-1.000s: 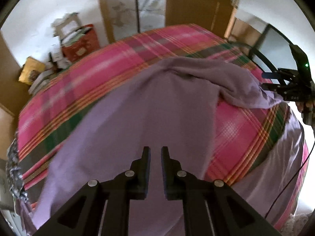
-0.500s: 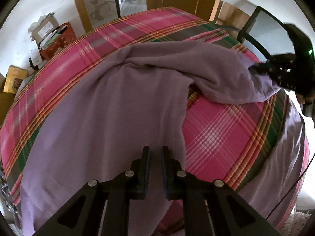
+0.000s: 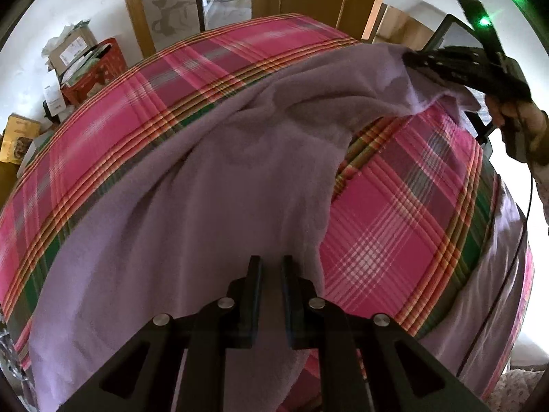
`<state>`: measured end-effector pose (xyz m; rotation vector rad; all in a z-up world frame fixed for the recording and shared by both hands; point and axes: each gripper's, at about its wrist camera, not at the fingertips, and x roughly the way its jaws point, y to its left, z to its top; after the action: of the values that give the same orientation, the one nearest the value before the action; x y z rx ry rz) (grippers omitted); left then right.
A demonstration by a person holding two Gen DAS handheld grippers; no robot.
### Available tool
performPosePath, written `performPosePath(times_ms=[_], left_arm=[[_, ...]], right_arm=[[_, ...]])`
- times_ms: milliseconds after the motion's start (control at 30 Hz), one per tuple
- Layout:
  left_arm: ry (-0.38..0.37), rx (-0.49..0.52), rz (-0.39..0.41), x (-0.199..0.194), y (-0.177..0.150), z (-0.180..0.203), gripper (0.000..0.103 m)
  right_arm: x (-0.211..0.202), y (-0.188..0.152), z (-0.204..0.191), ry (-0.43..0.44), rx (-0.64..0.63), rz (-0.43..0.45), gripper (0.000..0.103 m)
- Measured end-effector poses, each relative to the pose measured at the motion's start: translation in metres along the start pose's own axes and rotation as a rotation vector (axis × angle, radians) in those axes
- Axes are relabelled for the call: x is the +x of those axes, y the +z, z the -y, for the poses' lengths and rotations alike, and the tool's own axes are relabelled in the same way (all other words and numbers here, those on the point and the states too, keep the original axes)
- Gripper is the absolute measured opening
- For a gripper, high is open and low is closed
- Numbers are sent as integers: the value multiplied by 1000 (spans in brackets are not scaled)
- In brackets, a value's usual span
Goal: Fold clothes
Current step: 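Lift the garment with both grippers and fold it over toward the bed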
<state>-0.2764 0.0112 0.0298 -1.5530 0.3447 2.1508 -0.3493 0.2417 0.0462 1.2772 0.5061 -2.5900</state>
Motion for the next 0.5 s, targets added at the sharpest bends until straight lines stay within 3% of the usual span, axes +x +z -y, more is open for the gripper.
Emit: performPosePath(times_ms=[233,333,400,500], left_arm=[[-11,-59,17,4,14,-21,11],[-20,-103,25,7,21,-35,11],[-32,-141,35,8,26,-46,11],[-56,-193,51,9,29,-59,11]], right_arm=[[24,25,-1,-163,-97,2,8],[33,33,-5,-238,-114,24,17],[41,33,-12,-330,-176,13,29],[51,31,-12,-415,-187,-12,29]])
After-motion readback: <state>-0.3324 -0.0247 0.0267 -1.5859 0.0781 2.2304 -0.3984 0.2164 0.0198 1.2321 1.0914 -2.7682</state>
